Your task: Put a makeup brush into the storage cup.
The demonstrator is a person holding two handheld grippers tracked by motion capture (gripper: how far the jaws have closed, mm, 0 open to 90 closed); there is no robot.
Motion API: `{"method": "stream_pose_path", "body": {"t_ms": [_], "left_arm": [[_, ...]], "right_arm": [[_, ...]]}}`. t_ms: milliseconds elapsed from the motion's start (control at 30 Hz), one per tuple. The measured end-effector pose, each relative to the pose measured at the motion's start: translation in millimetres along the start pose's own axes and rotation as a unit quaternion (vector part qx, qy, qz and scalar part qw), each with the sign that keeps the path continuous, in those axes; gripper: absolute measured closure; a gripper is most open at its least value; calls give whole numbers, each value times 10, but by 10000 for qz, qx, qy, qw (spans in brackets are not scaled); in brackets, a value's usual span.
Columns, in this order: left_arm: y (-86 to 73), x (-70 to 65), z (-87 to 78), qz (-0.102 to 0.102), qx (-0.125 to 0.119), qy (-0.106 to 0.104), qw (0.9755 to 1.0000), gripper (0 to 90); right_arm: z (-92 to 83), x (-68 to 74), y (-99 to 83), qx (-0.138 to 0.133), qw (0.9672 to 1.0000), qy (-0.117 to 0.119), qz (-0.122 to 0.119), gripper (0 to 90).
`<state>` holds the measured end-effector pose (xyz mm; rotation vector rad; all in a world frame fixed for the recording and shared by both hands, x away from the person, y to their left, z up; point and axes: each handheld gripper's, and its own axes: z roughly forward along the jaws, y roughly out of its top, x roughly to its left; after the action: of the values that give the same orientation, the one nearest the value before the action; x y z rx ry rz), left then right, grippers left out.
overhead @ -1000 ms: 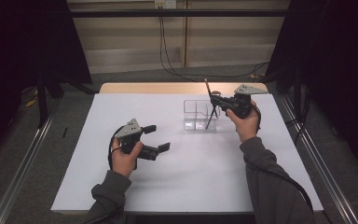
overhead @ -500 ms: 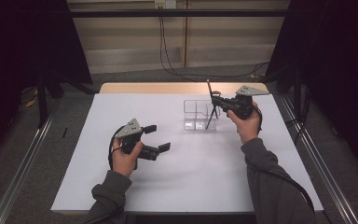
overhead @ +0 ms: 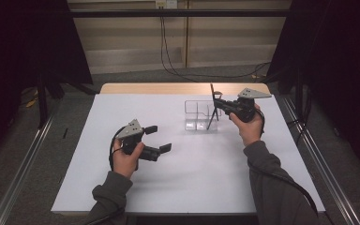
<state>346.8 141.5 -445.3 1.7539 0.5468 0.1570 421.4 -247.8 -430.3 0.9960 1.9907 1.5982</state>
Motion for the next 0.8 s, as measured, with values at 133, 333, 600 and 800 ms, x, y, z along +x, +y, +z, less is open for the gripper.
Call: {"method": "stream_pose_path", "body": {"t_ms": [133, 333, 600, 800], "left_arm": [[-4, -6, 15, -24, -15, -29, 10000, 28], [-7, -15, 23, -22, 8, 12, 10000, 29], [-8, -15, 19, -10, 26, 3, 10000, 28], [-10, -10, 21, 11, 53, -1, 10000, 29]], "right_arm": [[-11, -4, -16, -5, 10000, -10, -13, 836], [-18, 6, -33, 39, 10000, 4, -24, 836], [-24, 17, -55, 73, 10000, 3, -16, 837], [-26, 30, -66, 117, 9999, -31, -69, 900]]}}
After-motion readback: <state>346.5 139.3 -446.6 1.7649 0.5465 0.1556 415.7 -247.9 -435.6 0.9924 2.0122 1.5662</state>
